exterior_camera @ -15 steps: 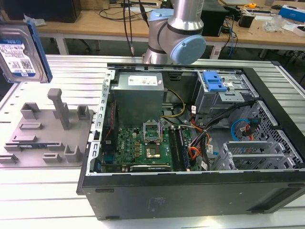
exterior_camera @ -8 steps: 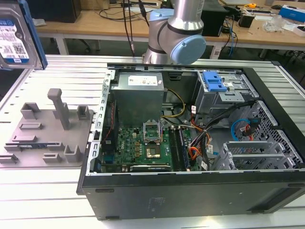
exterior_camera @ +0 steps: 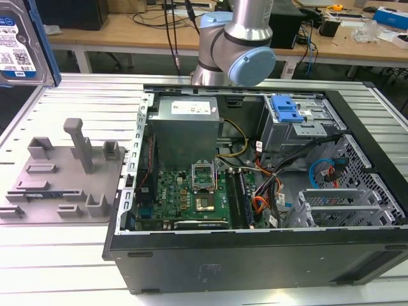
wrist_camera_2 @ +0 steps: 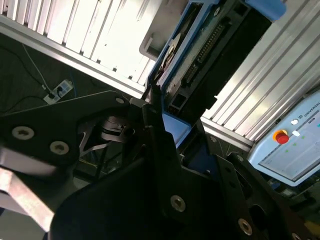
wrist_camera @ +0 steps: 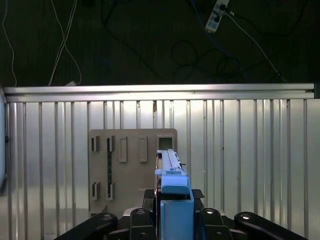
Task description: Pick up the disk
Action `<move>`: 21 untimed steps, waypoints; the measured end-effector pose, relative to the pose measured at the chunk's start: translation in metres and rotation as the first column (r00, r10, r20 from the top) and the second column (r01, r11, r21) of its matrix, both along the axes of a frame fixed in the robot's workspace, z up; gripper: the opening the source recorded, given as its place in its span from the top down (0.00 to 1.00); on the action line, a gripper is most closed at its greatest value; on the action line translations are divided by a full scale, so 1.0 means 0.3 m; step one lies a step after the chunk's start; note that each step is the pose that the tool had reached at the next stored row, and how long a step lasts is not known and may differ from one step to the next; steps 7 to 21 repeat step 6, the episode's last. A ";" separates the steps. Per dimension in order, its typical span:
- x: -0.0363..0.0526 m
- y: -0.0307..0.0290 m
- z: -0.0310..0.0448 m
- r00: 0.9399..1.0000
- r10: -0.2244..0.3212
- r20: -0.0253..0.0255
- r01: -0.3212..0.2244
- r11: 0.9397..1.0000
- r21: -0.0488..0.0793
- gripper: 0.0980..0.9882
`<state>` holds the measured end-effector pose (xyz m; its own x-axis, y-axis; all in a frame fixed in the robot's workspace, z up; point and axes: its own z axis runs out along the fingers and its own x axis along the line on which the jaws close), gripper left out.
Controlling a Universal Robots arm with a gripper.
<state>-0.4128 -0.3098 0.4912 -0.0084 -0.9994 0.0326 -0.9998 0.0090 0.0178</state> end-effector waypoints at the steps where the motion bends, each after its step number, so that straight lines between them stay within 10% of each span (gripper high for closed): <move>1: 0.000 0.000 0.000 1.000 0.000 0.000 0.000 1.000 0.000 0.70; 21: 0.000 0.000 0.000 1.000 0.000 0.000 0.000 1.000 0.000 0.70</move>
